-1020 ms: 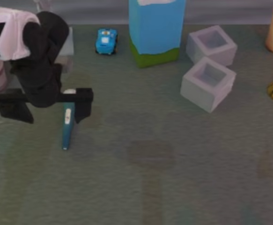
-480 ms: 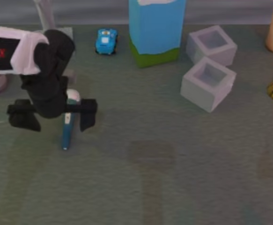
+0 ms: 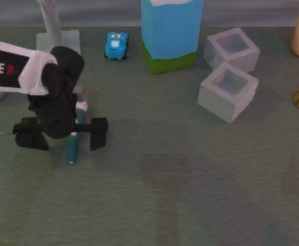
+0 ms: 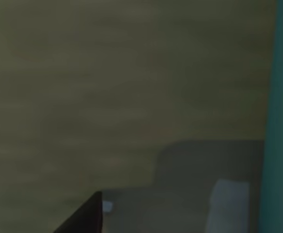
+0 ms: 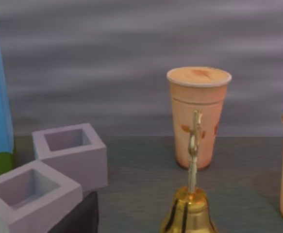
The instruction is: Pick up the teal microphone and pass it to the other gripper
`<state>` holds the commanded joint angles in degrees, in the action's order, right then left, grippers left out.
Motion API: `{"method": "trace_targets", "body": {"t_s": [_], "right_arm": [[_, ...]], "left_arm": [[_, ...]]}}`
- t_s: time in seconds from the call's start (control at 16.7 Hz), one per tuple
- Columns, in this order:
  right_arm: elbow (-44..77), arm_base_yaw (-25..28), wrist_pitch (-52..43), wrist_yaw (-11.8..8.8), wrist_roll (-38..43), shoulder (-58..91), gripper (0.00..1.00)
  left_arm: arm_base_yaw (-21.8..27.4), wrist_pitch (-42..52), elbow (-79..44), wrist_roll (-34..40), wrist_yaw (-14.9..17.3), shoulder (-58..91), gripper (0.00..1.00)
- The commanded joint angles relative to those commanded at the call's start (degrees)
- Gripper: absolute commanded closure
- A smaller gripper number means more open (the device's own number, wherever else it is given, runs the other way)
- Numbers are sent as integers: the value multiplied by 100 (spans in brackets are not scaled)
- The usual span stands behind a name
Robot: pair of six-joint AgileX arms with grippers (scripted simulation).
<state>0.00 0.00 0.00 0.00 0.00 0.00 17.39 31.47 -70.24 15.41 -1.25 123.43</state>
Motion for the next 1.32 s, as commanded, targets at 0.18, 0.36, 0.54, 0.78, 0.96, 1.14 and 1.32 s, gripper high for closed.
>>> {"method": "trace_targets", "body": {"t_s": [0.18,0.36,0.54,0.78,0.96,1.14,1.32], "right_arm": [[0,0,0,0,0,0,0],[0,0,0,0,0,0,0],[0,0,0,0,0,0,0],[0,0,0,0,0,0,0],[0,0,0,0,0,0,0],[0,0,0,0,0,0,0],[0,0,0,0,0,0,0]], "left_arm": [[0,0,0,0,0,0,15],[0,0,0,0,0,0,38],[0,0,0,0,0,0,60],[0,0,0,0,0,0,90],[0,0,0,0,0,0,100],[0,0,0,0,0,0,100],[0,0,0,0,0,0,100]]}}
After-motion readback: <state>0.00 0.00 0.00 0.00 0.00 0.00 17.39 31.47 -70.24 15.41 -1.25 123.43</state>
